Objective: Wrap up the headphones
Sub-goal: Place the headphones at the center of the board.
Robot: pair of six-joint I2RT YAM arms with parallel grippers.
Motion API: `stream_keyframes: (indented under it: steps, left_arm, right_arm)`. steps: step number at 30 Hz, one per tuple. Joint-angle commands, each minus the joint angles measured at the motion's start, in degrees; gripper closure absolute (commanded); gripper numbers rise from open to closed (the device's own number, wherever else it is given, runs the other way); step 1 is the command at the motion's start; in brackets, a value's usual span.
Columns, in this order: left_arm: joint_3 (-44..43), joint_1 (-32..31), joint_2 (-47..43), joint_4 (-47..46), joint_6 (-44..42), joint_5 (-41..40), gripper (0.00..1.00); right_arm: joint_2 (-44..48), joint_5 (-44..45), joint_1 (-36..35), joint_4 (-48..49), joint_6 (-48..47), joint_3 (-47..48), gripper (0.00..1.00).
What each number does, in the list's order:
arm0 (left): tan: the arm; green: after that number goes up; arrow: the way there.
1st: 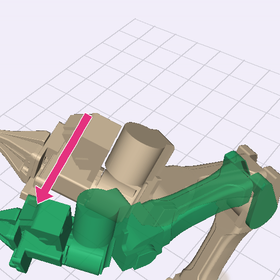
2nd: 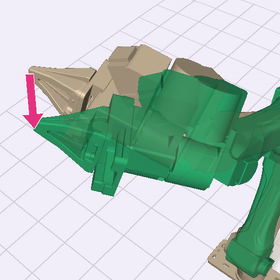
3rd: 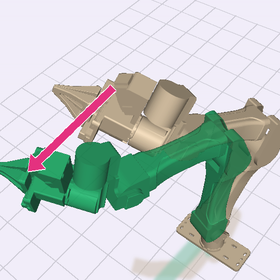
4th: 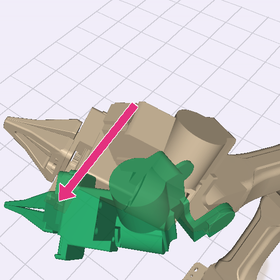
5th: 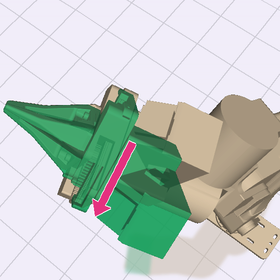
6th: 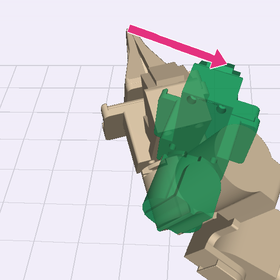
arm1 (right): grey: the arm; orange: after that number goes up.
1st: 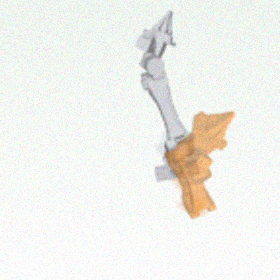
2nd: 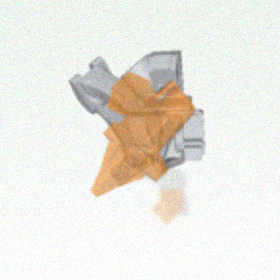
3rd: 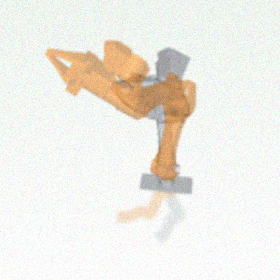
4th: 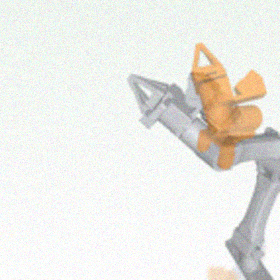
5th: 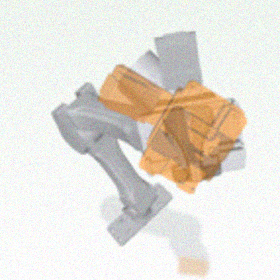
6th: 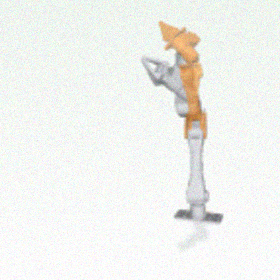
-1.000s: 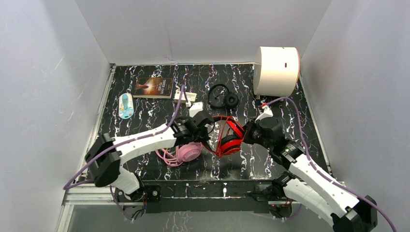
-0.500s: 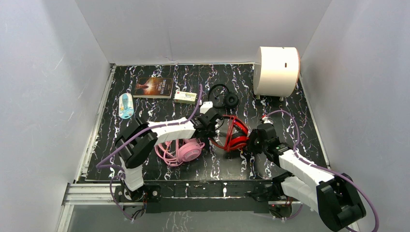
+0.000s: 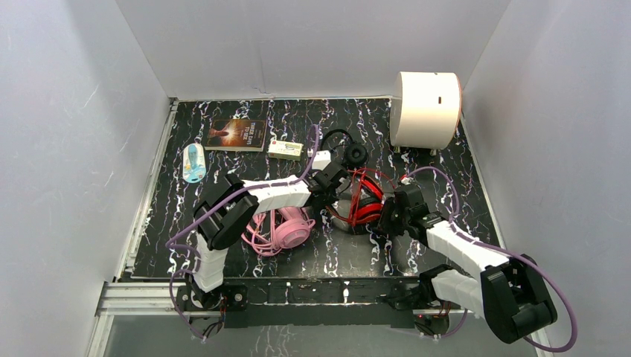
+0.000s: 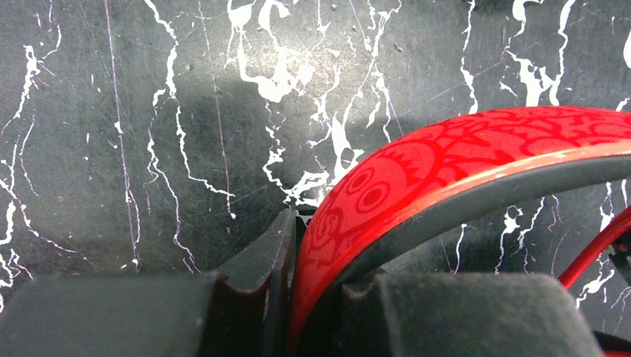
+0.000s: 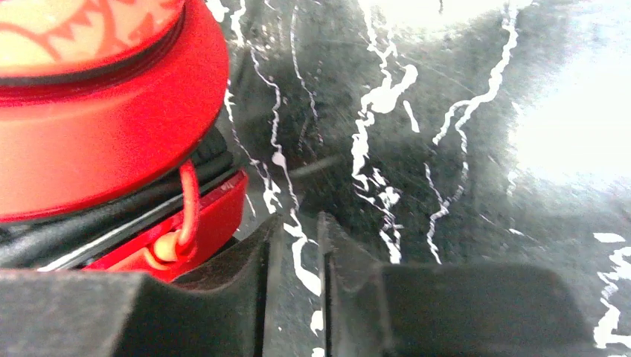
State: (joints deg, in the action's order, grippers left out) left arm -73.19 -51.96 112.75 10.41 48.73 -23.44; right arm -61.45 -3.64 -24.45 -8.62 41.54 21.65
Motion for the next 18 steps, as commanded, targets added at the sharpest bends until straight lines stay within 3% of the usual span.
stream_keyframes:
  steps: [1, 5, 9, 13, 18]
  left_arm:
    - [-3.62, 0.08, 3.38, -0.71, 4.72, -3.58, 1.0]
    - [-5.09, 0.09, 5.01, 2.0, 5.59, -4.43, 1.0]
    - [-5.44, 0.11, 6.09, 2.41, 4.49, -3.96, 1.0]
    - [-4.6, 0.11, 6.21, 1.82, 3.8, -3.25, 1.0]
    - [-6.61, 0.08, 7.37, 3.55, 3.6, -1.15, 1.0]
  right_arm:
    - [3.14, -0.12, -0.3, -15.31, -4.53, 6.52, 0.61]
    - [9.99, 1.83, -0.27, -22.81, -5.37, 11.23, 0.48]
    - [15.44, 5.42, -0.33, -28.42, -3.94, 17.72, 0.28]
    - [16.27, 12.13, -0.32, -33.69, -7.15, 24.83, 0.2]
    - [16.23, 13.93, -0.27, -30.53, -14.48, 30.98, 0.2]
